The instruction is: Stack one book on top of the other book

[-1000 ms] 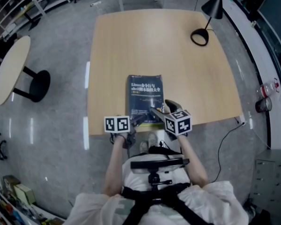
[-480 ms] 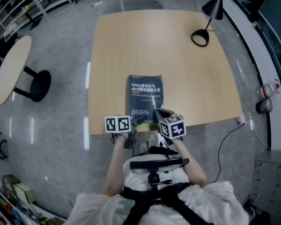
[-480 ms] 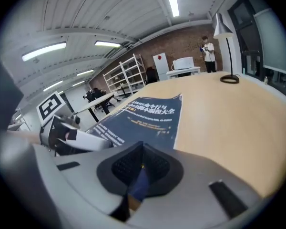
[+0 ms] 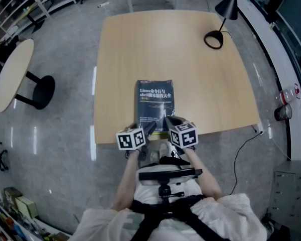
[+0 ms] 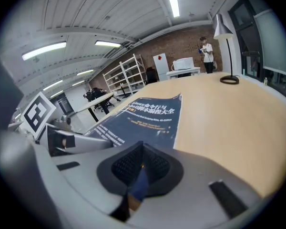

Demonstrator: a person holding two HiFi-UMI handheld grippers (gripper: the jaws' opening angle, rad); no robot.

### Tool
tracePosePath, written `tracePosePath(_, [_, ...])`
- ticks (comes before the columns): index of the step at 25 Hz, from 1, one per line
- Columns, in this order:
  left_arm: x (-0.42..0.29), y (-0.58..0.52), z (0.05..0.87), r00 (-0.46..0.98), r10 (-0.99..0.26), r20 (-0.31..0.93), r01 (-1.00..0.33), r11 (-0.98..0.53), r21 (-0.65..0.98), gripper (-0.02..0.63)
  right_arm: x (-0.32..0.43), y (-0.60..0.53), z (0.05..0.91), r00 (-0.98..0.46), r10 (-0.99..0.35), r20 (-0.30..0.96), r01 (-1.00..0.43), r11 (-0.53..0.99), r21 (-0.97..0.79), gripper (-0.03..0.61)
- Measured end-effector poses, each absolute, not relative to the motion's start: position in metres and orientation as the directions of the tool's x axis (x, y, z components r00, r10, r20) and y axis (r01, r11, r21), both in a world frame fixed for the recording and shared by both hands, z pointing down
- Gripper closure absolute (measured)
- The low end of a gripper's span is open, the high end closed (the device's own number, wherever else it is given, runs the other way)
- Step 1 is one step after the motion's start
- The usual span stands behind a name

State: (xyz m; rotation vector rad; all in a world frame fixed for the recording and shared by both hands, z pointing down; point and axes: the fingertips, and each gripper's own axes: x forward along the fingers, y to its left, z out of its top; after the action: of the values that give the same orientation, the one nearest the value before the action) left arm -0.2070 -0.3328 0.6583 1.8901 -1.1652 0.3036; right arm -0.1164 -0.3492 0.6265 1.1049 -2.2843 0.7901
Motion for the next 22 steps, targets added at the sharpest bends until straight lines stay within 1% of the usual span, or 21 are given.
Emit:
tracePosePath(4, [-0.219,-0.330,0.661,0.409,-0.656,0.634,-0.890,-0.133,0.437,0.232,-0.117,-0.349,0.627,-0.561,-0.537,0.630,-0.811,0.511,-0.286,0.578])
tracePosePath(9, [-0.238,-0.339,0.644,0.262,-0.731,0.630,-0.961,-0.141,0.237,0.228,-0.118,-0.347,0.626,-0.559,-0.531,0.636,-0.810,0.514,-0.283,0.578])
tracePosePath(11, [-0.242,-0.347,0.633,0.257,-0.759,0.598,-0.963,-0.153,0.221,0.229,-0.118,-0.348,0.626,-0.562,-0.531,0.634,-0.809,0.511,-0.290,0.578])
tracePosePath(14, [-0.242,-0.358,0.613,0.289,-0.793,0.536,-0.951,-0.172,0.258,0.229,-0.120,-0.350,0.622,-0.574,-0.532,0.622,-0.804,0.508,-0.308,0.578])
tracePosePath(16, [-0.238,-0.364,0.599,0.316,-0.812,0.491,-0.941,-0.200,0.274,0.230,-0.121,-0.354,0.606,-0.600,-0.562,0.569,-0.793,0.514,-0.328,0.578])
tracePosePath(17, [-0.236,-0.368,0.591,0.325,-0.824,0.465,-0.937,-0.216,0.274,0.242,-0.122,-0.358,0.593,-0.620,-0.585,0.523,-0.781,0.523,-0.342,0.578])
tracePosePath(18, [-0.235,-0.372,0.584,0.331,-0.837,0.435,-0.935,-0.228,0.272,0.281,-0.124,-0.363,0.577,-0.644,-0.606,0.466,-0.764,0.536,-0.359,0.578])
tracePosePath(19, [-0.234,-0.375,0.577,0.334,-0.850,0.408,-0.934,-0.238,0.268,0.308,-0.126,-0.368,0.561,-0.669,-0.623,0.406,-0.743,0.550,-0.381,0.578])
tracePosePath(20, [-0.233,-0.379,0.572,0.334,-0.859,0.387,-0.933,-0.245,0.262,0.319,-0.129,-0.372,0.545,-0.691,-0.633,0.349,-0.720,0.562,-0.406,0.578])
tracePosePath(22, [-0.235,-0.382,0.562,0.324,-0.874,0.363,-0.940,-0.253,0.230,0.374,-0.136,-0.378,0.517,-0.722,-0.642,0.258,-0.677,0.577,-0.456,0.580])
